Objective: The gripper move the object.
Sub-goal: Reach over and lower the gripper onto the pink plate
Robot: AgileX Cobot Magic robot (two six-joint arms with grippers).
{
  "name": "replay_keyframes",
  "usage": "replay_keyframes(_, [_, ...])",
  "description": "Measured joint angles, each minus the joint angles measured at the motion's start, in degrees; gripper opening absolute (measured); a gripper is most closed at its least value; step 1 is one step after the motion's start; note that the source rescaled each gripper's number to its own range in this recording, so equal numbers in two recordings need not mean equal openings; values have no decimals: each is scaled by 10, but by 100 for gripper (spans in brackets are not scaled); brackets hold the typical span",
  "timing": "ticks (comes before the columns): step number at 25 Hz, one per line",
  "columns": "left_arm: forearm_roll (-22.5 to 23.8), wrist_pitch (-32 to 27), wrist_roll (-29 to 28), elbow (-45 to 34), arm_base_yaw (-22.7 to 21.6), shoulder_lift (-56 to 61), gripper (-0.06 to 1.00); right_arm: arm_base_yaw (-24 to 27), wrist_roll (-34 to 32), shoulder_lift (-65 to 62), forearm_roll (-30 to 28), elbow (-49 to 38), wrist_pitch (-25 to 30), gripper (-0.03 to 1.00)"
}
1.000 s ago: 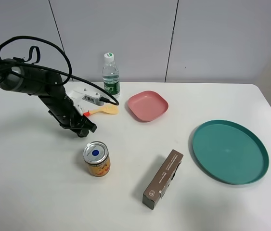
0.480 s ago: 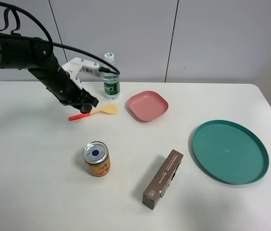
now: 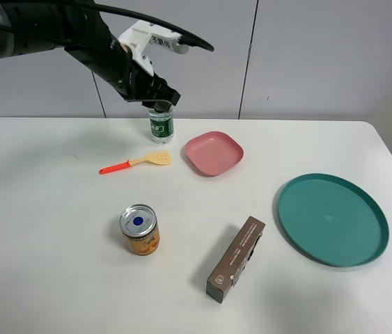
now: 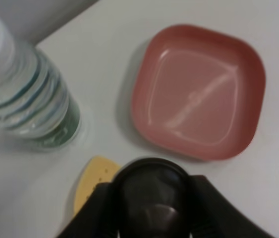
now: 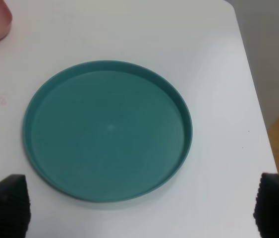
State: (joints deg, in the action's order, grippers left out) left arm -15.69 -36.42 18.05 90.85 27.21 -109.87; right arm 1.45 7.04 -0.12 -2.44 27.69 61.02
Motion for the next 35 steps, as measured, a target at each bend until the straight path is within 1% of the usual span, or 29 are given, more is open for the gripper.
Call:
replay_keyframes(5, [-23,10,1,38,22,-49,0,0,0,0,0,0,0,100])
replay_keyframes(13, [-29,53,9,102,26,-152,0,0,0,0,0,0,0,100])
replay_keyframes(16, [-40,73,9,121,26,-182,0,0,0,0,0,0,0,100])
replay_keyframes(20, [-56,94,9,126,26,-215,0,0,0,0,-1,0,0,100])
replay_keyframes(26, [-74,96,9,127,26,-245,0,0,0,0,-1,0,0,100])
replay_keyframes(33, [-82,107,9,131,33,-258,0,0,0,0,-3,0,0,100])
replay_keyframes(35, [-83,108,9,132,37,-263,2,0,0,0,-3,0,0,100])
